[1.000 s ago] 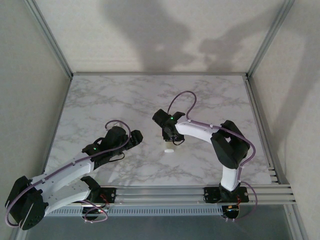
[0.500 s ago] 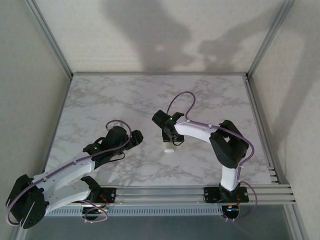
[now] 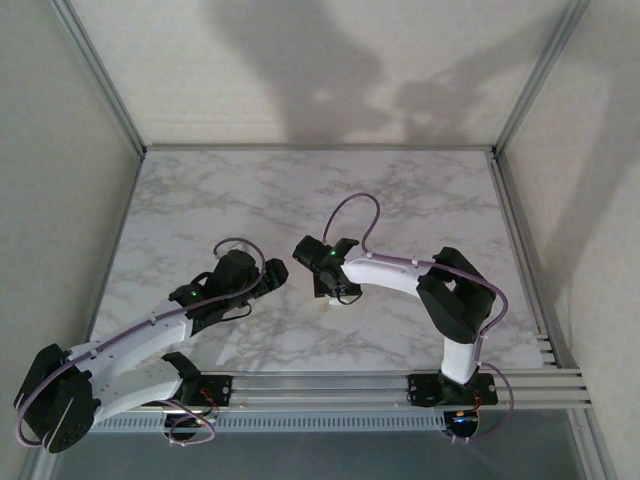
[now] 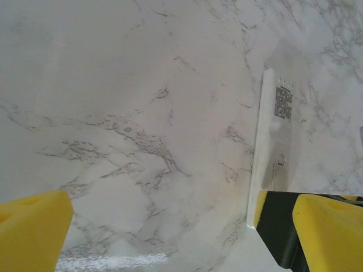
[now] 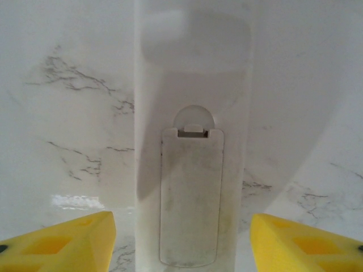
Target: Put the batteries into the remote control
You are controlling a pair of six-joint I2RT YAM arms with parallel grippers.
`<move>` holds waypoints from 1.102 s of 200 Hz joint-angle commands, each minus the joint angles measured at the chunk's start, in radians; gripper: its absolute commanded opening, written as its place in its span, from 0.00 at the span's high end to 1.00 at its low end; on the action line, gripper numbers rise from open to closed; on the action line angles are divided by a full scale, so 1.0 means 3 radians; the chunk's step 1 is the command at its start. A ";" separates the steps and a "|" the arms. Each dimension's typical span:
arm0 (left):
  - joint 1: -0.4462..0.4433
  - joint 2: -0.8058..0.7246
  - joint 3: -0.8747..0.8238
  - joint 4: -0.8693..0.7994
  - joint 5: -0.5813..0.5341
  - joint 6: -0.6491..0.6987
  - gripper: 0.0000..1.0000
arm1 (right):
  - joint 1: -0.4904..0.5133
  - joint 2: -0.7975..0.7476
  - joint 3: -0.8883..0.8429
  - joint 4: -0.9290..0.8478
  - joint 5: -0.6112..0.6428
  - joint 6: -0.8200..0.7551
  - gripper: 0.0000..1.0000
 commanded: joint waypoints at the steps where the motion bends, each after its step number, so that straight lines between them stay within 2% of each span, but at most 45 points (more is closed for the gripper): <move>1: 0.0038 0.0015 0.0101 0.0015 0.0014 0.0054 0.01 | 0.0001 0.0112 -0.0078 0.0072 -0.0026 0.0096 0.36; 32: 0.0040 -0.0014 0.0109 0.0020 -0.0030 0.0060 0.00 | 0.0006 0.0158 -0.0196 0.0239 -0.0112 0.0102 0.38; 68: 0.0040 -0.0140 0.0117 0.0178 -0.0024 0.0158 0.01 | 0.0004 0.0157 -0.0290 0.0382 -0.0256 0.0163 0.55; 99: 0.0070 -0.0129 0.0236 0.0246 0.0134 0.0203 0.01 | -0.0001 -0.0067 -0.0308 0.0428 -0.0265 0.0142 0.58; 131: 0.0201 -0.0027 0.0398 0.0447 0.0469 0.0168 0.01 | -0.0073 -0.0466 -0.0291 0.0420 -0.0290 0.0077 0.59; 166: 0.0468 0.0113 0.0561 0.1036 0.1120 -0.0045 0.00 | -0.0256 -0.1067 -0.0346 0.0656 -0.0572 -0.0065 0.61; 220: 0.0685 0.0671 0.0875 0.2168 0.1989 -0.0698 0.00 | -0.0721 -0.1839 -0.0490 0.1512 -0.1662 -0.0099 0.62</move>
